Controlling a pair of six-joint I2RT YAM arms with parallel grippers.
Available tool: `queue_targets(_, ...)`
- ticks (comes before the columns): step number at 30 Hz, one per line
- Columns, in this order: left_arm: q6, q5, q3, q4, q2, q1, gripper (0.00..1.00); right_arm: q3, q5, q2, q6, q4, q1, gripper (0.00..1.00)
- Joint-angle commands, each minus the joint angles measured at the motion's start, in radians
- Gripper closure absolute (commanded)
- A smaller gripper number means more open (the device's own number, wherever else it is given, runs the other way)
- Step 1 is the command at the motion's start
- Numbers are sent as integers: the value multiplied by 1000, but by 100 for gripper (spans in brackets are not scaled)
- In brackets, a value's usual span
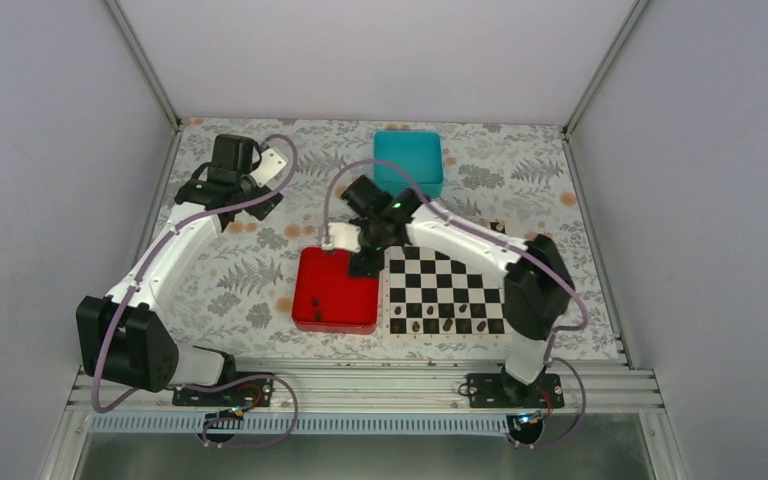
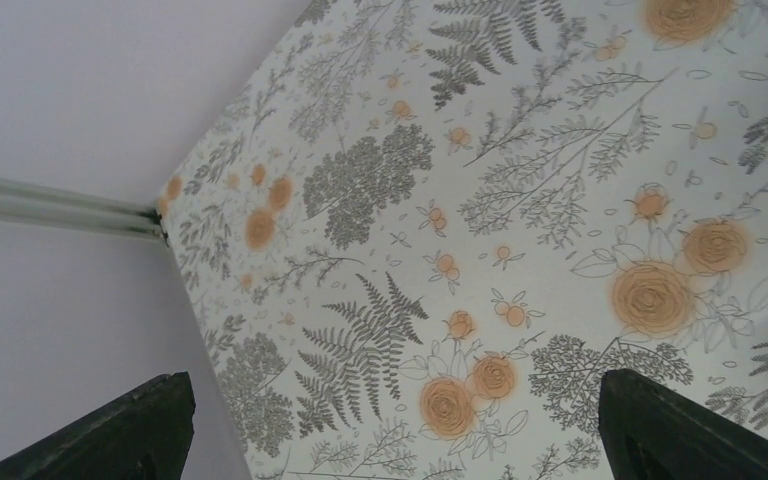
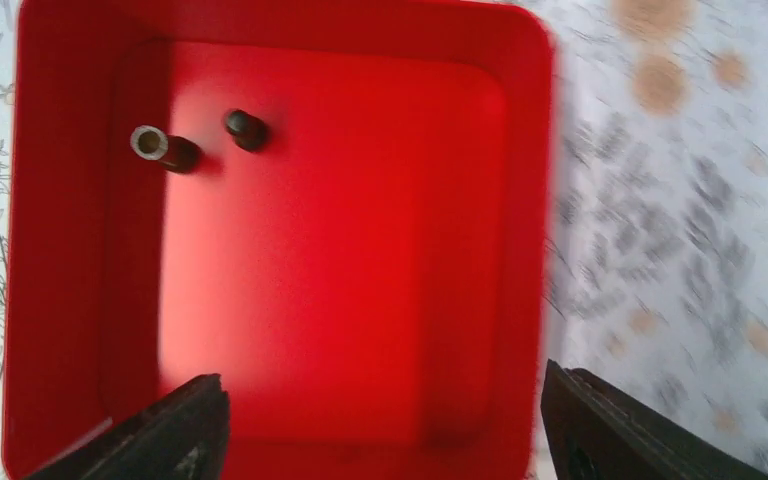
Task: Set up the chess pieces on the board
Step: Pick up the chess piece from the storage box.
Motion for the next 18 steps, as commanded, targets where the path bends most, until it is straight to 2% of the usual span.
queue_targets(1, -65, 79, -7, 96, -20, 53, 0, 70, 30, 93, -26, -9, 77, 25)
queue_targets(5, -83, 84, -19, 107, -8, 69, 0, 114, -5, 167, -55, 14, 109, 38)
queue_targets(11, -90, 92, 5, 92, 32, 72, 0, 163, -62, 254, -80, 55, 142, 51)
queue_targets(18, -90, 95, 26, 82, 50, 74, 0, 226, -123, 336, -85, 18, 186, 57)
